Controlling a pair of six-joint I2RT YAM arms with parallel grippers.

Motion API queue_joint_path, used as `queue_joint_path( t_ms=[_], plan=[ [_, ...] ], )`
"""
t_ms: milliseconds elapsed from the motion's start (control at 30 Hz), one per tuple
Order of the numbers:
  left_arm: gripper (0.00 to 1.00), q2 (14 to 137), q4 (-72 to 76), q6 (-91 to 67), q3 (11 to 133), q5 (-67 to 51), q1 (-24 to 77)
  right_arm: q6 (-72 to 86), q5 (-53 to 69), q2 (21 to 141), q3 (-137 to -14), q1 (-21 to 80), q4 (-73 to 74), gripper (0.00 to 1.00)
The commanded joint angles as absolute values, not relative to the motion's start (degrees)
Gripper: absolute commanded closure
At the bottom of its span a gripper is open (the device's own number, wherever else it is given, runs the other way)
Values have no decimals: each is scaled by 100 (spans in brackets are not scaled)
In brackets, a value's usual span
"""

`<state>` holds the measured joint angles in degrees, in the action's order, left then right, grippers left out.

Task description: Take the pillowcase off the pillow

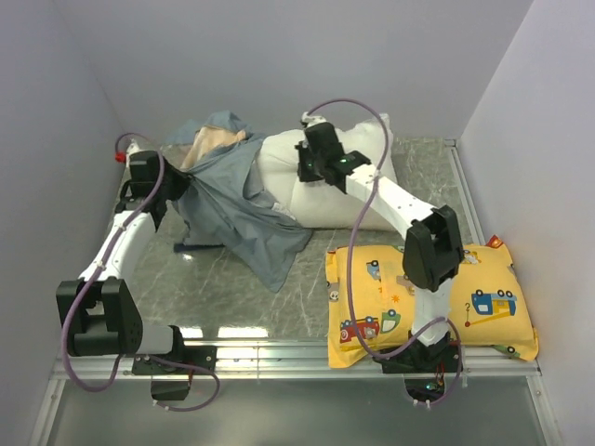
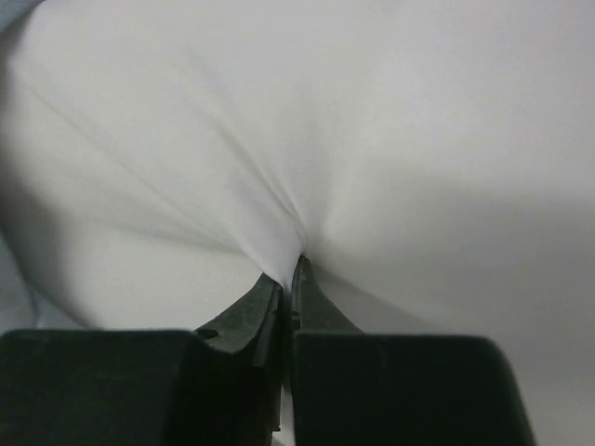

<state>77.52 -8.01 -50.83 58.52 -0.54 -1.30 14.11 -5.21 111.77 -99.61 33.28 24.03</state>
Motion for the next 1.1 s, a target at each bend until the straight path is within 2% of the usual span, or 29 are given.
queue_joint_path(
  t_ms=[0,200,267,367,433,467,500,600,700,1067],
  plan=[
    [100,7848,-1010,-5133,6012,53,-1027,1555,-1230,10452,-9519,2339,2883,100],
    [100,7901,-879,-5177,6064,-351,-2038,1854,-871,9897,-9290,1740,2830,100],
    [99,8033,-705,-4923,6292,-813,-2013,1881,-616,9861,-9308,1854,2760,100],
    [93,8524,-824,-4458,7073,-1370,-1531,1968,-677,9993,-9483,2240,2743,100],
    [76,8718,-1475,-4080,7663,-1109,-969,2047,-598,10238,-9623,2373,2760,100],
    [53,8667,-1590,-4035,7699,-803,-828,2109,-598,10431,-9755,2390,2777,100],
    [42,8579,-1608,-4025,7664,-687,-713,2135,-606,10520,-9791,2373,2743,100],
    [19,8043,-1564,-3947,7313,-336,-457,2223,-536,10888,-10001,2294,2751,100],
    [17,7595,-1915,-3788,7137,-106,-264,2285,-475,11178,-10195,2189,2742,100],
    [32,6039,-1855,-4596,4537,132,-35,2382,-167,11812,-11171,1960,2997,100]
  ],
)
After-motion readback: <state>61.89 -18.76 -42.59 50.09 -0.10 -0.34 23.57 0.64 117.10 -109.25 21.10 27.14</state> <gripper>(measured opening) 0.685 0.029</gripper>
